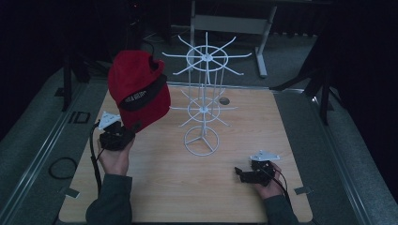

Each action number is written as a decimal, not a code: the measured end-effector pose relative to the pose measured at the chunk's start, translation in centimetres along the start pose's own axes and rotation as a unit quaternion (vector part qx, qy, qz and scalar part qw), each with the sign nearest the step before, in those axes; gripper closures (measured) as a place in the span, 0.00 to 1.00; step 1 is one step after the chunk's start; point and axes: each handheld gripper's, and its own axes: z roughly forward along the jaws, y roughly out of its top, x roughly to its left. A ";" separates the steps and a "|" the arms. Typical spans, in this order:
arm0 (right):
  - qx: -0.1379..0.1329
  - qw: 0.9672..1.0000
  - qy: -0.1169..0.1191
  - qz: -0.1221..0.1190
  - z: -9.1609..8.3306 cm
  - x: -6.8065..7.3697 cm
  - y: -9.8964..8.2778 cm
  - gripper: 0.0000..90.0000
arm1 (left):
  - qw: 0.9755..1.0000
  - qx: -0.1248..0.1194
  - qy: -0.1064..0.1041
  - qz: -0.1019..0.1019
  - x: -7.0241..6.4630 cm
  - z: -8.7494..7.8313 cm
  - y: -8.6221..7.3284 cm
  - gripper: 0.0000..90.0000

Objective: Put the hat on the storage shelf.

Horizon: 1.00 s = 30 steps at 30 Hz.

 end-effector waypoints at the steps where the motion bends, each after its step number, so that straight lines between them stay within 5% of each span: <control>1: 0.000 1.000 0.000 0.000 0.0 0.0 0.0 0.17 | 1.000 0.000 0.000 0.001 0.0 0.0 0.1 0.96; 30: 0.000 1.000 0.000 0.000 0.0 0.0 0.0 0.17 | 1.000 -0.028 -0.007 0.010 -0.7 -1.5 2.7 0.96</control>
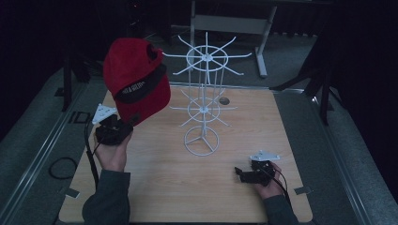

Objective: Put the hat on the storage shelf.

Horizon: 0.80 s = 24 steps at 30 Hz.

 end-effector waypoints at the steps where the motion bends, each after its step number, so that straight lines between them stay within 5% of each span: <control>1: 0.000 1.000 0.000 0.000 0.0 0.0 0.0 0.17 | 1.000 -0.001 -0.001 -0.001 0.0 0.0 0.1 0.96; 24: 0.000 1.000 0.000 -0.001 0.0 0.0 0.0 0.17 | 1.000 -0.022 -0.010 0.008 -0.6 -1.5 2.1 0.96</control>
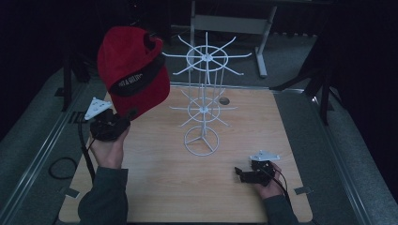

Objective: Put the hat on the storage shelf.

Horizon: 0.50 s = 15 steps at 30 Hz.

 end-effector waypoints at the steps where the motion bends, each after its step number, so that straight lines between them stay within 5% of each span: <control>1: 0.000 1.000 0.000 0.000 0.0 0.0 0.0 0.17 | 1.000 -0.002 0.000 -0.001 -0.1 0.0 0.0 0.96; 15: 0.000 1.000 0.000 0.000 0.0 0.0 0.0 0.17 | 1.000 -0.004 -0.005 0.004 -0.4 -0.4 0.5 0.96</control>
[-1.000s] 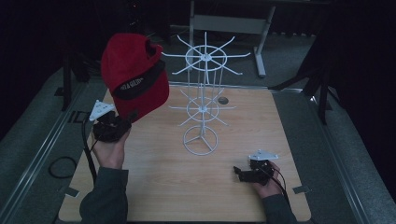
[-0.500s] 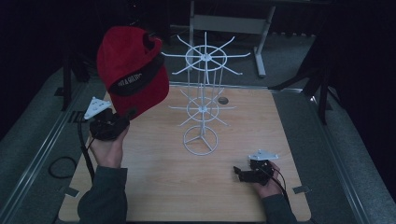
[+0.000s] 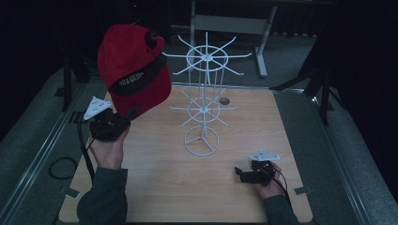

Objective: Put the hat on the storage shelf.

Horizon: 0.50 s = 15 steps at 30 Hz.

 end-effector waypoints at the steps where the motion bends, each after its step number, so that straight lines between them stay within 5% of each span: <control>1: 0.000 1.000 0.000 0.000 0.0 0.0 0.0 0.17 | 1.000 -0.001 0.000 0.001 0.0 -0.1 0.1 0.96; 15: 0.000 1.000 0.000 0.000 0.0 0.0 0.0 0.17 | 1.000 -0.018 -0.004 0.006 -0.5 -1.0 0.7 0.96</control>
